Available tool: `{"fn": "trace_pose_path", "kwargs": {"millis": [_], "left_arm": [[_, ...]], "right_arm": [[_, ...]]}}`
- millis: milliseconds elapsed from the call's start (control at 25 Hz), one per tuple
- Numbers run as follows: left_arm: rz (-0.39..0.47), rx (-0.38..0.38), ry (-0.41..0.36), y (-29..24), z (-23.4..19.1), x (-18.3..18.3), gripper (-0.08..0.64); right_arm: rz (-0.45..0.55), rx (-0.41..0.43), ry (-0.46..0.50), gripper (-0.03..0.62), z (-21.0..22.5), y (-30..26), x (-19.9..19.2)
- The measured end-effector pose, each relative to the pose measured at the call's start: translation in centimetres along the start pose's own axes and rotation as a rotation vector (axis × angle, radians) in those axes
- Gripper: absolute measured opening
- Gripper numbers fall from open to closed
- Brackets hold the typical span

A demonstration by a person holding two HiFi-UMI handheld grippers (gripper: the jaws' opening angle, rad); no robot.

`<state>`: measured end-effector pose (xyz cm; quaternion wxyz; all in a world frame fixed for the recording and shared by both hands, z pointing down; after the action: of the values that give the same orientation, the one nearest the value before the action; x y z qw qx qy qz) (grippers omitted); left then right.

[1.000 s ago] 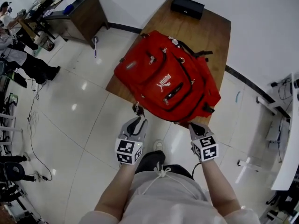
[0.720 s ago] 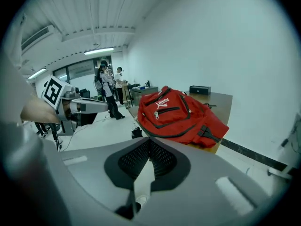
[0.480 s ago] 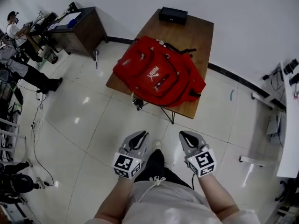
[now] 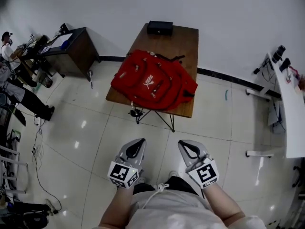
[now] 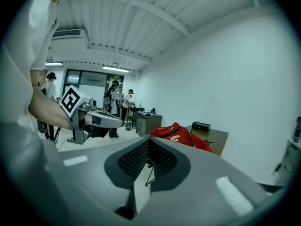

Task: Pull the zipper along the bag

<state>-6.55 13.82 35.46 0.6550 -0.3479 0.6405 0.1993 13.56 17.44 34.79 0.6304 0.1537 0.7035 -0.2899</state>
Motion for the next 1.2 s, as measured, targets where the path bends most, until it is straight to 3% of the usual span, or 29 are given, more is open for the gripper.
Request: {"fn": "trace_pose_path", "kwargs": {"millis": [240, 400, 640, 800, 1040, 1200], "left_arm": [[0.016, -0.14, -0.067, 3.3, -2.1, 0.8, 0.006], [0.035, -0.146, -0.119, 6.0, -3.9, 1.3, 0.006], [0.032, -0.186, -0.11, 8.8, -5.9, 0.6, 0.006], [0.025, -0.209, -0.097, 9.8, -6.8, 0.0, 0.006], [0.06, -0.223, -0.158, 10.2, -7.5, 0.9, 0.006], [0.069, -0.243, -0.159, 10.2, -7.4, 1.1, 0.006]], "right_arm": [[0.025, -0.121, -0.059, 0.008, -4.7, -0.4, 0.9], [0.058, -0.143, -0.091, 0.008, -8.8, -1.2, 1.8], [0.072, -0.158, -0.083, 0.008, -13.0, -2.5, 3.0], [0.071, -0.173, -0.064, 0.008, -14.2, -3.6, 3.3], [0.07, -0.175, -0.049, 0.008, -15.5, -5.0, 3.6], [0.07, -0.164, -0.055, 0.008, -15.7, -5.2, 3.9]]}}
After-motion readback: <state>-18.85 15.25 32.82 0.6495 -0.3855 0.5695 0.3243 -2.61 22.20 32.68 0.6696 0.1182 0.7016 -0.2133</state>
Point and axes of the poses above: the fingertips, and each gripper's own axes: y backward along the fingers, z to its right, x out of its top, the point moved 6 cm from there along y, backward along the fingers, and after that the axes turned 3 degrees about -y, right-handed, at the moved point
